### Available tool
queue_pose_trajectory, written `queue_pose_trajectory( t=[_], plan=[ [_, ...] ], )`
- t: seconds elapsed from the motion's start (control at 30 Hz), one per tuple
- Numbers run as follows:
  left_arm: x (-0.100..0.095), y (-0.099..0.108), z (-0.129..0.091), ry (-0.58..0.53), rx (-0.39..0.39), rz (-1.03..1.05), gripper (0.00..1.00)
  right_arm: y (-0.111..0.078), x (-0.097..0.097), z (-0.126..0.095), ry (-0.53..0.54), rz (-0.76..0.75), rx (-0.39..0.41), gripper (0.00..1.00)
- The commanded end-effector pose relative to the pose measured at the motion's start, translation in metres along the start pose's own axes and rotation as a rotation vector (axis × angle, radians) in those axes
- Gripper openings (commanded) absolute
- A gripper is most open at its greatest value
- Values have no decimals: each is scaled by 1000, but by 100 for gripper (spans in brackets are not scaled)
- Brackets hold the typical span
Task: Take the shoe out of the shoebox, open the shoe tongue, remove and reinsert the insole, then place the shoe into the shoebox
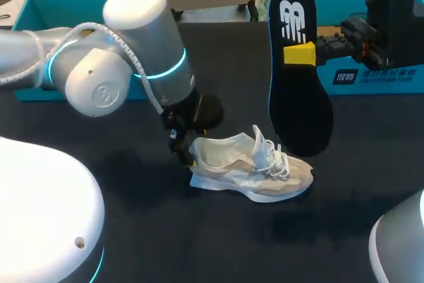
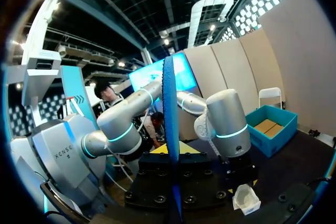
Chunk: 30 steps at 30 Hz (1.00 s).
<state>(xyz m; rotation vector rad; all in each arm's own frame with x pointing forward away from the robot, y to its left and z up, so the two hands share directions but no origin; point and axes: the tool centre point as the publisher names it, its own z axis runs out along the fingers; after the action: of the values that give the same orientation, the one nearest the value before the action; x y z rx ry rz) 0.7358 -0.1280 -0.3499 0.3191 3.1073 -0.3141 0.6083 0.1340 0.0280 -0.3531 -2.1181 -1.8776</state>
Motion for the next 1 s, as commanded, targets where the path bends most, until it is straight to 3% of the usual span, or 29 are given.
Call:
queue_pose_trajectory(
  t=[0.03,0.3,0.57,0.77,1.0],
  plan=[
    [0,-6,-4,12,-16,9,100,1,-2,2,1,1,3,0],
    [-5,-19,-31,-5,-2,40,100,1,-2,2,1,1,3,0],
    [-20,-48,-28,-31,-21,51,100,1,-2,2,1,1,3,0],
    [-37,-72,-9,-48,-24,64,100,1,-2,2,1,1,3,0],
    [-52,-86,20,-31,-35,44,100,1,-2,2,1,1,3,0]
  ],
)
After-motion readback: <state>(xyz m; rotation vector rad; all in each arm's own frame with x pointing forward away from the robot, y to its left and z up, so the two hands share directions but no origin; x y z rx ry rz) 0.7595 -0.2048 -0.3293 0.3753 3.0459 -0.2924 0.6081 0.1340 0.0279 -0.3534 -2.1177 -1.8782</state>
